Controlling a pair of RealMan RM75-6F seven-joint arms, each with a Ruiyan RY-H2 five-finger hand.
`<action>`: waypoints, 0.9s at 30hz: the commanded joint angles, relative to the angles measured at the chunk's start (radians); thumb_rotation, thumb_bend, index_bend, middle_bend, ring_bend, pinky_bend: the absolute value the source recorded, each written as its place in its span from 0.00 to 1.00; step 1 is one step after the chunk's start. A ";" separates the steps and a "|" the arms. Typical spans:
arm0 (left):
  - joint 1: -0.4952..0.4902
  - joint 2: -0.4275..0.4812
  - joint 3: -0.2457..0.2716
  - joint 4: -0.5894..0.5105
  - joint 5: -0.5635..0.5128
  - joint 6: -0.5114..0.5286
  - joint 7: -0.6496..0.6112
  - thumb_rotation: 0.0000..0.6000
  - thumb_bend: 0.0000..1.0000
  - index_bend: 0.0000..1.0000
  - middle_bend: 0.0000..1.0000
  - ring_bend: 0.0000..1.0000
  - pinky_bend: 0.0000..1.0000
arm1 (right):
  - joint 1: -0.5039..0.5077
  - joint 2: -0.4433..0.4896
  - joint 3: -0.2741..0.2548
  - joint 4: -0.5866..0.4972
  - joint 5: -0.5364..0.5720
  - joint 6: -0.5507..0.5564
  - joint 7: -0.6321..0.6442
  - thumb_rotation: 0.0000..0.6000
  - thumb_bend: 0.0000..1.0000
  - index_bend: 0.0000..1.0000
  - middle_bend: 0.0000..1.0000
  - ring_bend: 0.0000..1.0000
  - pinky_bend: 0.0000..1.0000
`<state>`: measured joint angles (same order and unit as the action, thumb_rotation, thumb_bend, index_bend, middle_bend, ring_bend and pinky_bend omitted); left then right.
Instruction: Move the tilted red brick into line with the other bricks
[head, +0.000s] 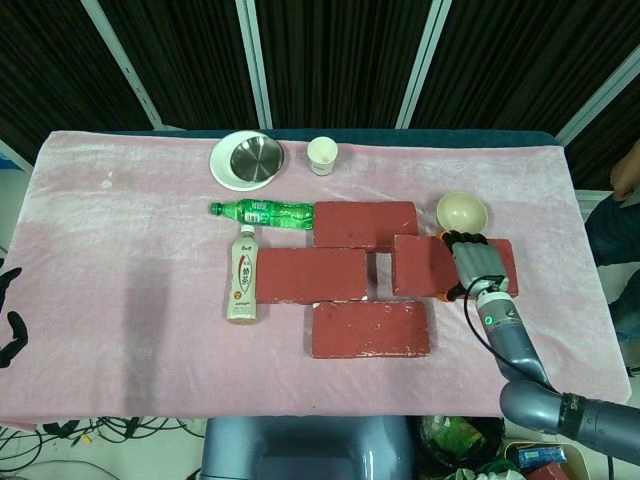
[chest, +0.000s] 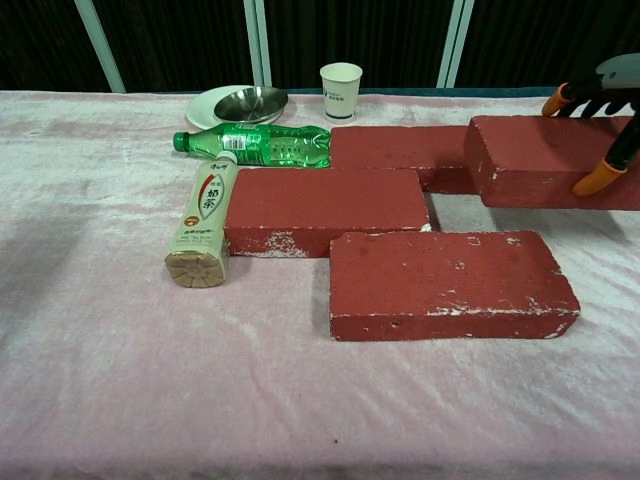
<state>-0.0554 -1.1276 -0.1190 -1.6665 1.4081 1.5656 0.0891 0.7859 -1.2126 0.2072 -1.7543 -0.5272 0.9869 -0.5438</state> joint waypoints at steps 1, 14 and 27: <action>0.000 0.001 0.000 0.000 -0.001 -0.001 -0.001 1.00 0.73 0.16 0.04 0.00 0.00 | 0.022 -0.032 -0.002 0.015 0.016 0.015 -0.021 1.00 0.03 0.19 0.31 0.23 0.09; 0.000 0.003 -0.001 -0.003 -0.003 -0.002 -0.004 1.00 0.73 0.16 0.04 0.00 0.00 | 0.063 -0.100 -0.022 0.072 0.015 0.015 -0.058 1.00 0.03 0.19 0.31 0.23 0.09; -0.001 0.003 -0.003 -0.003 -0.006 -0.005 -0.003 1.00 0.73 0.16 0.04 0.00 0.00 | 0.078 -0.119 -0.024 0.089 0.028 0.004 -0.047 1.00 0.03 0.19 0.31 0.23 0.09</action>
<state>-0.0567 -1.1244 -0.1216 -1.6699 1.4024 1.5611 0.0860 0.8632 -1.3310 0.1836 -1.6652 -0.4994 0.9909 -0.5905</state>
